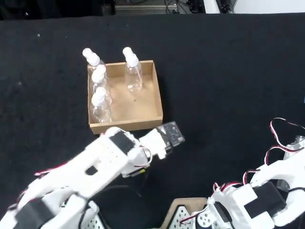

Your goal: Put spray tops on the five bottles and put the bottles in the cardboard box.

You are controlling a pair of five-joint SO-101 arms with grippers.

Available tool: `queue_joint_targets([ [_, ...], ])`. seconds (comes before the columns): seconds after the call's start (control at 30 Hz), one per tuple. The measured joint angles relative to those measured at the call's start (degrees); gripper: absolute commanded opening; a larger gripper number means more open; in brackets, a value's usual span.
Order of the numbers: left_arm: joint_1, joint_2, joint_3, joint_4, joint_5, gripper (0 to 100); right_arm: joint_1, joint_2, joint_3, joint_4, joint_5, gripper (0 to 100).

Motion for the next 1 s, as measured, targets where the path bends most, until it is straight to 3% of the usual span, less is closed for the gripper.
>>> queue_joint_targets([
  [0.27,-7.21,-19.60,-17.85,12.84,-3.87,4,-1.93,0.00,0.00,0.00,-5.98,1.0],
  [0.6,-35.25,-23.47,-47.21,13.54,3.60,4,-11.43,-7.12,0.00,4.22,-17.76,1.0],
  [0.8,-52.84,-24.00,-48.53,13.54,4.57,4,-21.71,-24.26,0.09,14.07,-23.74,1.0],
  [1.0,-70.86,-23.91,-37.19,13.54,4.66,4,-37.27,-41.76,1.93,17.32,-26.64,1.0],
])
